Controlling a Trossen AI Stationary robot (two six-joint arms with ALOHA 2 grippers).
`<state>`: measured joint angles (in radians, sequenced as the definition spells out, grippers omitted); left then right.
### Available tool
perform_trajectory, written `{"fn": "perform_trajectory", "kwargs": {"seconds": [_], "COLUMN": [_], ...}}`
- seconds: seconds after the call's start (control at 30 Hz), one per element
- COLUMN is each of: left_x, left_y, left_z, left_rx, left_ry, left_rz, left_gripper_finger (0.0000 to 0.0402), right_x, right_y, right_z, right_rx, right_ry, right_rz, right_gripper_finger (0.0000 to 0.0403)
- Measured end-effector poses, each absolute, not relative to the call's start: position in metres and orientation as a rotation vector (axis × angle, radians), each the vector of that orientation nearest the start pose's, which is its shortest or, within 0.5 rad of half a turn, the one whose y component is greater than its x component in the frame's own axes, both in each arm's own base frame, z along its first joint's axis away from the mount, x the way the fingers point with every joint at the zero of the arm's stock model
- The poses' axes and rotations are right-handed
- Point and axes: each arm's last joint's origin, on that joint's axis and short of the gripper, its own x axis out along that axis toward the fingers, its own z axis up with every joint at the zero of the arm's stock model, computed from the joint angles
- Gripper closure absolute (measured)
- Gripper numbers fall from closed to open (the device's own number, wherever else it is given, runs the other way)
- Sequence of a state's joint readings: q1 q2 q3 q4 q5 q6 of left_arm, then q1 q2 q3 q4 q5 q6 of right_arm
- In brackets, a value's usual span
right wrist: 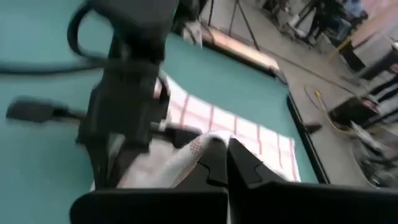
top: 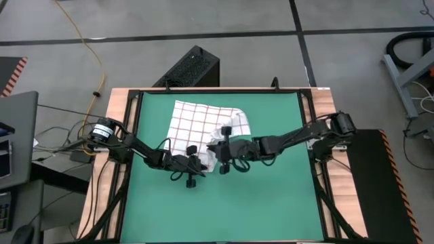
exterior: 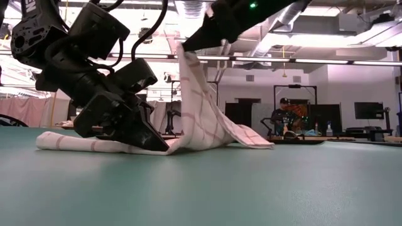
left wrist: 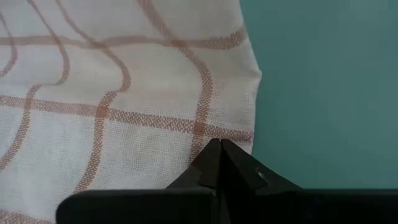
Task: Roll towel
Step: Fold the white towel
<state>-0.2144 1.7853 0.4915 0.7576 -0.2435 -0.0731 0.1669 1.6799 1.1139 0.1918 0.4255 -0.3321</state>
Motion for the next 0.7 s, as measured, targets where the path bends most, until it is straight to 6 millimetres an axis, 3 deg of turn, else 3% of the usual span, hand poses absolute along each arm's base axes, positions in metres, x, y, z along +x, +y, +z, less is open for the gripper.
{"fn": "perform_trajectory", "kwargs": {"seconds": [0.27,0.5,0.7], "left_x": [0.278,0.277,0.268], "left_y": [-0.053,-0.056,-0.057], "left_z": [0.093,0.102,0.115], "left_rx": [0.076,0.132,0.131], "left_ry": [0.52,0.489,0.547], "left_rz": [0.054,0.072,0.084], "left_gripper_finger": [0.0401,0.0401,0.0401], "right_x": [0.405,0.439,0.448], "right_y": [0.038,0.045,0.047], "right_z": [0.233,0.228,0.231], "right_rx": [-0.453,-0.544,-0.567], "right_ry": [0.378,0.37,0.4], "right_rz": [-0.146,-0.08,-0.065], "right_gripper_finger": [0.0398,0.0399,0.04]}}
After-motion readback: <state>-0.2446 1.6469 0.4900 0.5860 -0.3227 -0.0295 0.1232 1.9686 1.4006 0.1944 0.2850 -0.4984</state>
